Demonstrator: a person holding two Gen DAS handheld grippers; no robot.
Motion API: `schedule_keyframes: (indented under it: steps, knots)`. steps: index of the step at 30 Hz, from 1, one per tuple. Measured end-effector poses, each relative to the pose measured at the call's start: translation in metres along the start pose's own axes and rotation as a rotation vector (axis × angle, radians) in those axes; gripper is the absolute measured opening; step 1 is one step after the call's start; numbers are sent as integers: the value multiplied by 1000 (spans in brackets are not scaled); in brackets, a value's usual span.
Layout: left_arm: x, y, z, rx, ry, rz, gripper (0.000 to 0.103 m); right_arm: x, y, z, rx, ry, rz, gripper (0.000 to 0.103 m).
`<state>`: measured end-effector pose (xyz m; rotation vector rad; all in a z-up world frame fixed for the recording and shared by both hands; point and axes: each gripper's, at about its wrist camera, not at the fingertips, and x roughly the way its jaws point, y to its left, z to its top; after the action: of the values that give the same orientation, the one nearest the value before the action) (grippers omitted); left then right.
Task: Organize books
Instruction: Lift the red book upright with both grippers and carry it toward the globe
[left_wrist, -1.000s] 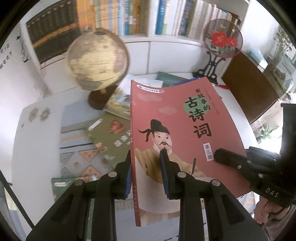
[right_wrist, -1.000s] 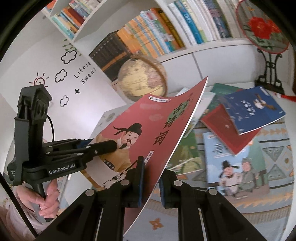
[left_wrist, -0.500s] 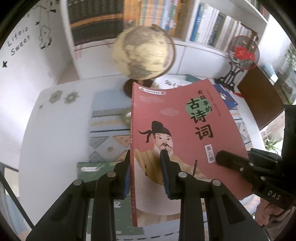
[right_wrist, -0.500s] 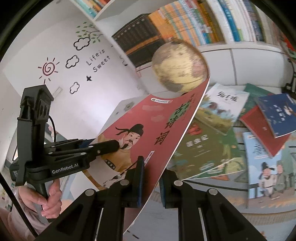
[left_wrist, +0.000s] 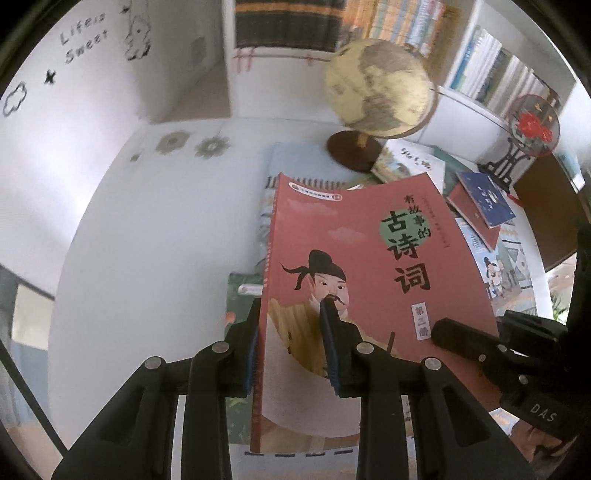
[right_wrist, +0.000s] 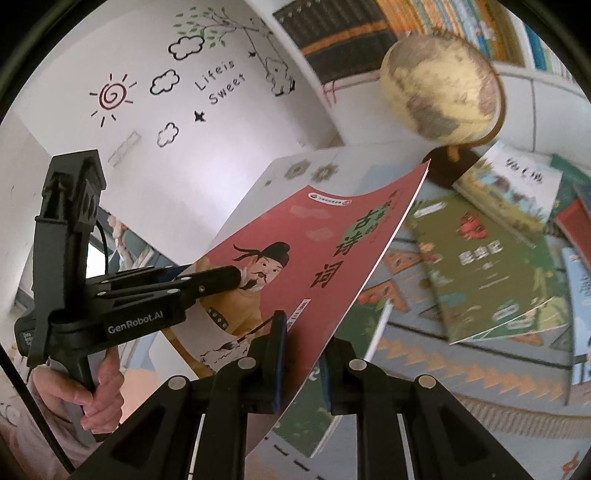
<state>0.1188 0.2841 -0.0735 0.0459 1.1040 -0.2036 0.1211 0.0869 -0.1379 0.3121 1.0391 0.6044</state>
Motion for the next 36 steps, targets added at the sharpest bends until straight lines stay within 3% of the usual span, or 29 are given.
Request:
schedule_keyframes:
  steps: [12, 21, 29, 36]
  knots:
    - [33, 44, -51, -112, 90, 7, 27, 58, 17, -37, 14, 111, 12, 15]
    - [53, 54, -70, -147, 140, -5, 27, 82, 14, -48, 26, 171, -6, 15]
    - [82, 63, -84, -162, 210, -15, 31, 112, -10, -70, 174, 265, 10, 15]
    - [98, 64, -99, -128, 274, 55, 30, 129, -23, -84, 266, 336, 14, 15]
